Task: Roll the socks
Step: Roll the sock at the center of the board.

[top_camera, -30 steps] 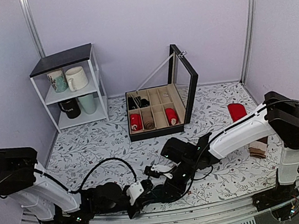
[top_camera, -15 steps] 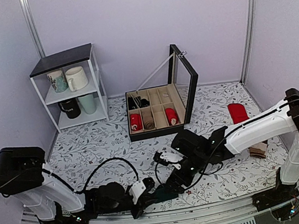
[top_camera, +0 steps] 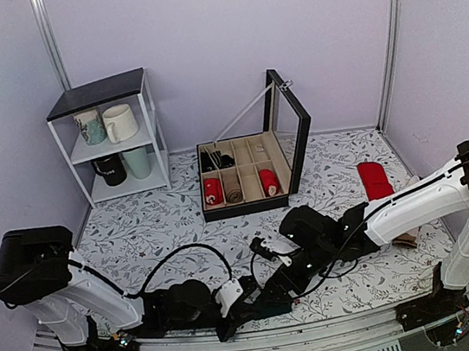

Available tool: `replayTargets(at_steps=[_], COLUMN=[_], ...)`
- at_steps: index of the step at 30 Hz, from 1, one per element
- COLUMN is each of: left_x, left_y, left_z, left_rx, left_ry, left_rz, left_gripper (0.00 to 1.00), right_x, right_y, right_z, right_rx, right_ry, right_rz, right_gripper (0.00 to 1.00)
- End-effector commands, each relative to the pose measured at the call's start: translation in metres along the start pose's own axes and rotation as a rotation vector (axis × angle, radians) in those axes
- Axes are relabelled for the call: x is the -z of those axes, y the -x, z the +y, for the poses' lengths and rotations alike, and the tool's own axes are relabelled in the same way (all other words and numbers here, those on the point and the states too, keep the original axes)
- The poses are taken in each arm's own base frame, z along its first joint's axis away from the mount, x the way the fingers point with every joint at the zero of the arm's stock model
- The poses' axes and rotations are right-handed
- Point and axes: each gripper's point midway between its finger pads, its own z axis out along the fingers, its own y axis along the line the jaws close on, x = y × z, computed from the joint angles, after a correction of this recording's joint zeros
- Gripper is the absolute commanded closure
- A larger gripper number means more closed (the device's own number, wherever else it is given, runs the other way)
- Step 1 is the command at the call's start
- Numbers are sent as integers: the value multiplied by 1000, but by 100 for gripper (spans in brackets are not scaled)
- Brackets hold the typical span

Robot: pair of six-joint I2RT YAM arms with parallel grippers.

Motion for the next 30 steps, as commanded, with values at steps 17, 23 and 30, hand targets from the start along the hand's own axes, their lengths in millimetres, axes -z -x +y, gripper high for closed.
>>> replayTargets(at_steps=[17, 23, 30], left_x=[11, 9, 7], left_y=[-102, -106, -108], left_z=[21, 18, 16], left_rx=[3, 10, 12], left_ry=[41, 23, 6], left_rz=[380, 402, 430], left_gripper=[100, 100, 100], right_x=[-14, -10, 7], right_y=[-45, -48, -38], right_z=[-5, -7, -22], right_rx=[-103, -143, -167], right_ry=[64, 52, -72], right_rz=[118, 107, 60], right_gripper=[8, 8, 6])
